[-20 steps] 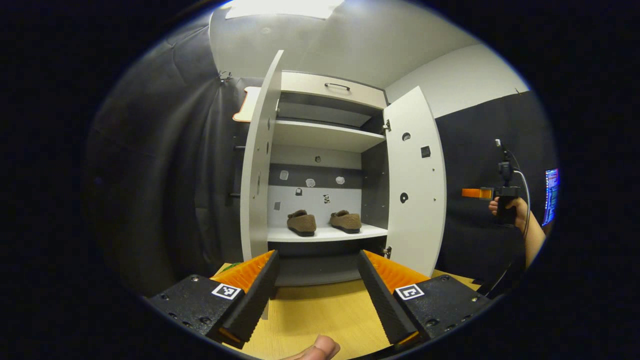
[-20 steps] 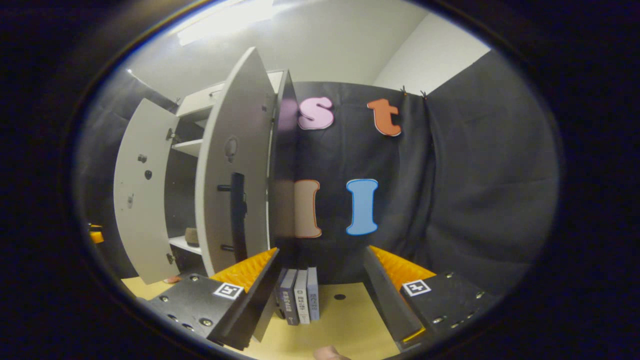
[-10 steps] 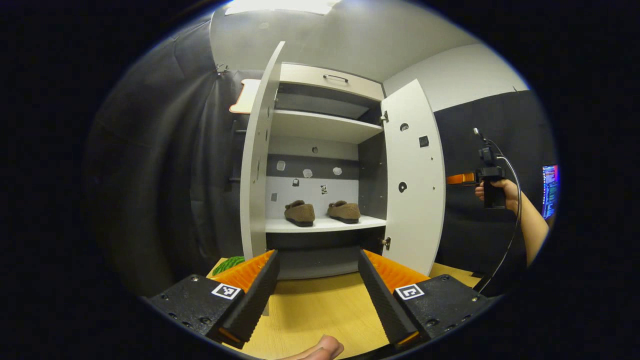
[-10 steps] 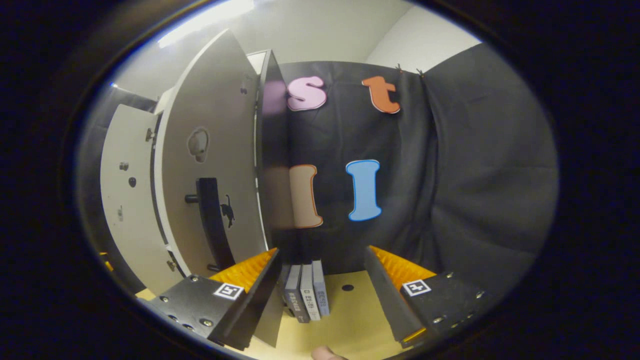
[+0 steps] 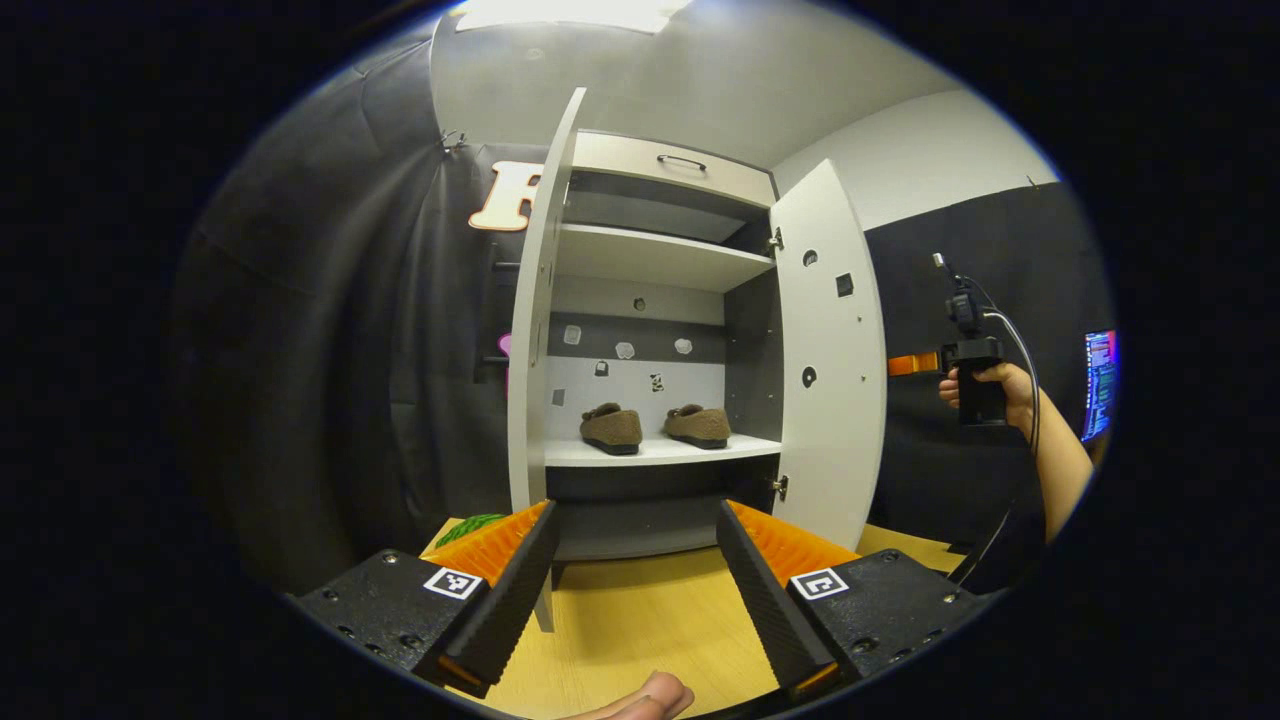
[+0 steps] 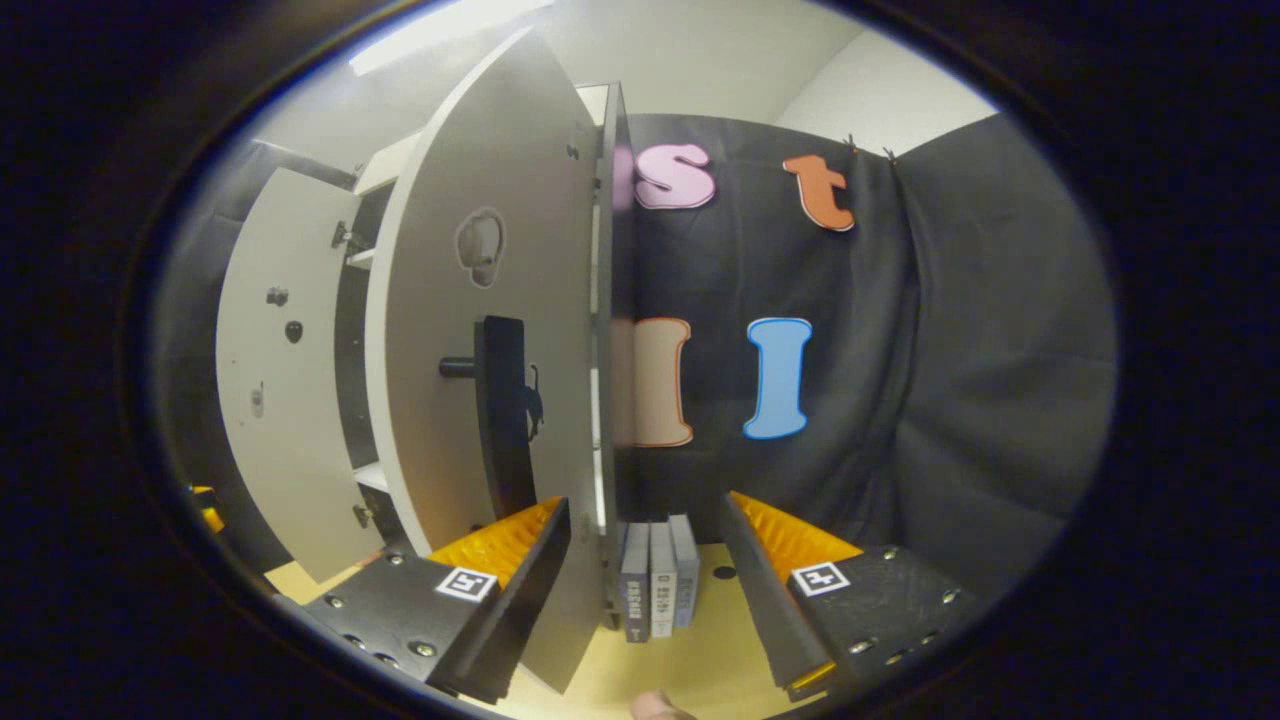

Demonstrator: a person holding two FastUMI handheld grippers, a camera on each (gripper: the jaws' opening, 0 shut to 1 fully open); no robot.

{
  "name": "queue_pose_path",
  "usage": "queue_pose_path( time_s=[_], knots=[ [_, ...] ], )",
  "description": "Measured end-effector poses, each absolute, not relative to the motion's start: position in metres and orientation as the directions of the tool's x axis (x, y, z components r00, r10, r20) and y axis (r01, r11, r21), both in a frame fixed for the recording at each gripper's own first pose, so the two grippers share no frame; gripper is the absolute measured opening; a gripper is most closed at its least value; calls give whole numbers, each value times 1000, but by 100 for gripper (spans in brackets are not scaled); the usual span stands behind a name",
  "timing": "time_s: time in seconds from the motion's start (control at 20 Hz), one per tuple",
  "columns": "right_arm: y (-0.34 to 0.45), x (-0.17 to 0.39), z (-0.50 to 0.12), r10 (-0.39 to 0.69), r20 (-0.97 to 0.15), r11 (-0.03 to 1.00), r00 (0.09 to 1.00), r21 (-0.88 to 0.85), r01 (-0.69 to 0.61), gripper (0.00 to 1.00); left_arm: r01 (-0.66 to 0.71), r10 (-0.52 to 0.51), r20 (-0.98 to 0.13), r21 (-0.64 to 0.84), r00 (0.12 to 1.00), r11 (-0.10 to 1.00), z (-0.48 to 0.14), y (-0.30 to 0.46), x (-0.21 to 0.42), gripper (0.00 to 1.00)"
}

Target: Grab one shoe with the right hand and put it into the shoe cabinet, grab the other shoe with the left hand and put it into the shoe cabinet; then close the right door with the right hand and the left door with the left hand.

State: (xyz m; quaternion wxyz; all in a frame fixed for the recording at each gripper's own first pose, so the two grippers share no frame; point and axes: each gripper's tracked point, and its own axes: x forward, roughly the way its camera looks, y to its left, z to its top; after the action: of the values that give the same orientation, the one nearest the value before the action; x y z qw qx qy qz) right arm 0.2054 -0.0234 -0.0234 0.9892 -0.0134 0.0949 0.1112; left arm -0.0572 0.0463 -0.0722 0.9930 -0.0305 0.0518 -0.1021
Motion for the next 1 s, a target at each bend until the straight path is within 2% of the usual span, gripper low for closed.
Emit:
queue_pose_path(
  time_s=[0.15, 0.2, 0.25, 0.4, 0.55, 0.7, 0.75, 0.95, 1.0],
  knots=[
    [-11, 197, -19, 221, -184, 973, 958, -24, -230, 92, 225, -233, -113, -76, 966, 971, -76, 42, -61, 96],
    [-6, 196, -20, 223, -185, 972, 957, -33, -233, 92, 229, -236, -113, -75, 965, 971, -75, 41, -62, 93],
    [-1, 196, -20, 229, -182, 970, 956, -40, -240, 92, 233, -241, -108, -74, 965, 970, -73, 40, -63, 96],
    [13, 198, -23, 252, -180, 966, 951, -8, -257, 89, 236, -243, -96, -76, 965, 969, -72, 43, -63, 96],
    [18, 198, -23, 236, -169, 971, 957, 1, -239, 92, 227, -234, -101, -71, 967, 971, -74, 46, -62, 96],
    [26, 200, -20, 205, -149, 978, 967, -13, -209, 89, 218, -225, -115, -75, 967, 973, -78, 48, -60, 96],
    [31, 200, -21, 204, -148, 978, 968, -11, -207, 92, 216, -224, -118, -77, 967, 973, -79, 49, -59, 96],
    [63, 202, -28, 247, -149, 969, 958, 16, -247, 92, 203, -212, -125, -79, 969, 976, -81, 54, -54, 96],
    [74, 202, -31, 273, -156, 962, 949, 46, -269, 89, 199, -208, -128, -78, 970, 977, -81, 57, -55, 96]
  ],
)
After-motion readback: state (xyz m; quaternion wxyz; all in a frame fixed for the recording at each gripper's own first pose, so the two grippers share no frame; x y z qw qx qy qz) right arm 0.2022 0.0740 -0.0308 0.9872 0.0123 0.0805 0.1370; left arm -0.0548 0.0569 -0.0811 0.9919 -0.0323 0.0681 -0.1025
